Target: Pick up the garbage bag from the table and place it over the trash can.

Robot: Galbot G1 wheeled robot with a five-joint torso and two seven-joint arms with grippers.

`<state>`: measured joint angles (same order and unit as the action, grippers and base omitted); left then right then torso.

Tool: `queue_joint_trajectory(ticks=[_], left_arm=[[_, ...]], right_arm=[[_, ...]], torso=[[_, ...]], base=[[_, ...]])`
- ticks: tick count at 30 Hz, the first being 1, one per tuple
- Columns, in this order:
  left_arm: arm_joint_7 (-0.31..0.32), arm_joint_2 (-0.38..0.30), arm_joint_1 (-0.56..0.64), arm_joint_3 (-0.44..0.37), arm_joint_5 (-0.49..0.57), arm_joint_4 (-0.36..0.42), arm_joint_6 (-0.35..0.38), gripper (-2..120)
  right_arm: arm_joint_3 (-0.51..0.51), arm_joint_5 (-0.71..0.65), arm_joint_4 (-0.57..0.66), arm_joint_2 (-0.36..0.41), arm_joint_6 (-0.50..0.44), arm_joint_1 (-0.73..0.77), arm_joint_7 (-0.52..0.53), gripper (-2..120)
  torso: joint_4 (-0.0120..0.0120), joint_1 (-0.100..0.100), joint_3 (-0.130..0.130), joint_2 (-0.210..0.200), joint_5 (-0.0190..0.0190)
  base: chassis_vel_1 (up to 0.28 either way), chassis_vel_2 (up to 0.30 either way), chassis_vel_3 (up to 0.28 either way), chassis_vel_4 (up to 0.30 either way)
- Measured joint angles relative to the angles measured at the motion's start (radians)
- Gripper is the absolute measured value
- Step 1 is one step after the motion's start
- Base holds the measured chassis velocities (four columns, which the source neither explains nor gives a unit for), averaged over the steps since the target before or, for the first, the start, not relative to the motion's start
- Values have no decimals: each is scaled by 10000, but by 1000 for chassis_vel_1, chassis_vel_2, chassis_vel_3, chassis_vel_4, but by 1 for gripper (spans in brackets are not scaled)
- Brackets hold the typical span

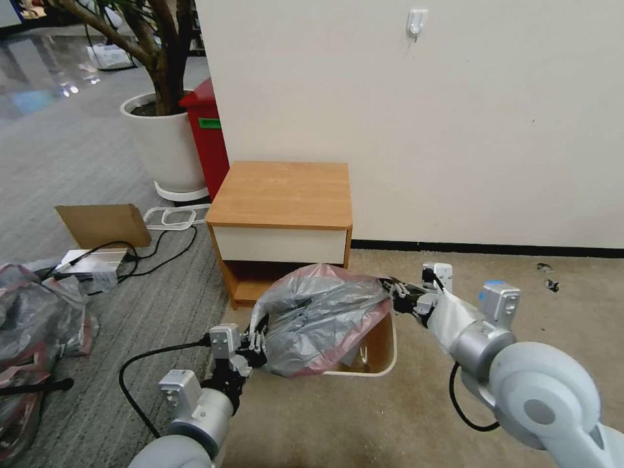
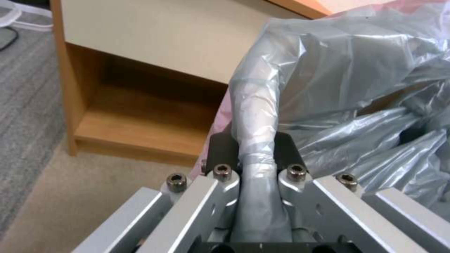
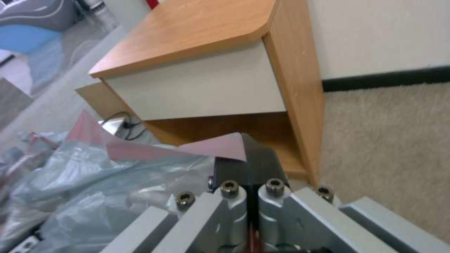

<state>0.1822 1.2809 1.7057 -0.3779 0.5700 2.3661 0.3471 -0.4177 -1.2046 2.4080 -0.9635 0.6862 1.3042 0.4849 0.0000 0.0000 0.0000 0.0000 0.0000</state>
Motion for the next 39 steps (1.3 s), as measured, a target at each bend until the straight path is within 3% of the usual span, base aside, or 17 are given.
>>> queue_joint_trajectory(ticks=[5,9,11,14,20,24,25,29,33,39], left_arm=[[-77,11,-21,-20,101,-87,18,5],[-50,23,-152,7,101,-291,24,5],[-20,23,-194,15,102,-340,25,5],[195,12,-374,25,186,-517,26,5],[701,66,-645,-97,311,-830,20,5],[1100,76,-939,-324,475,-981,-29,5],[1100,76,-939,-324,475,-981,-29,5],[1221,-122,-1214,-526,738,-959,-42,5],[1225,-170,-1267,-577,790,-873,-50,5],[1186,-156,-1265,-579,781,-766,-78,5]], right_arm=[[-578,-1134,316,-4,73,197,32,3],[-997,-1386,876,1,-44,675,32,22],[-1074,-1410,912,4,-50,757,32,25],[-1346,-1484,944,-10,-64,981,76,40],[-1417,-1529,944,-138,-76,1153,-74,57],[-670,-1314,943,-368,-147,1158,-562,76],[-670,-1314,943,-368,-147,1158,-562,76],[1040,-216,937,-667,-348,836,-1030,93],[1946,621,920,-877,-422,603,-1056,100],[2510,1130,799,-1085,-535,544,-850,100]], torso=[[1,0,0,0,1],[0,0,0,0,-1],[0,0,0,0,-1],[0,0,0,0,-1],[0,0,0,0,-1],[1,0,0,0,-1],[1,0,0,0,-1],[1,0,0,0,-2],[1,0,0,0,-2],[1,0,1,0,-2]], base=[[0,0,0,0],[0,0,0,0],[0,0,0,0],[0,0,0,0],[0,0,0,0],[0,0,0,0],[0,0,0,0],[0,0,0,0],[0,0,0,0],[0,0,0,0]])
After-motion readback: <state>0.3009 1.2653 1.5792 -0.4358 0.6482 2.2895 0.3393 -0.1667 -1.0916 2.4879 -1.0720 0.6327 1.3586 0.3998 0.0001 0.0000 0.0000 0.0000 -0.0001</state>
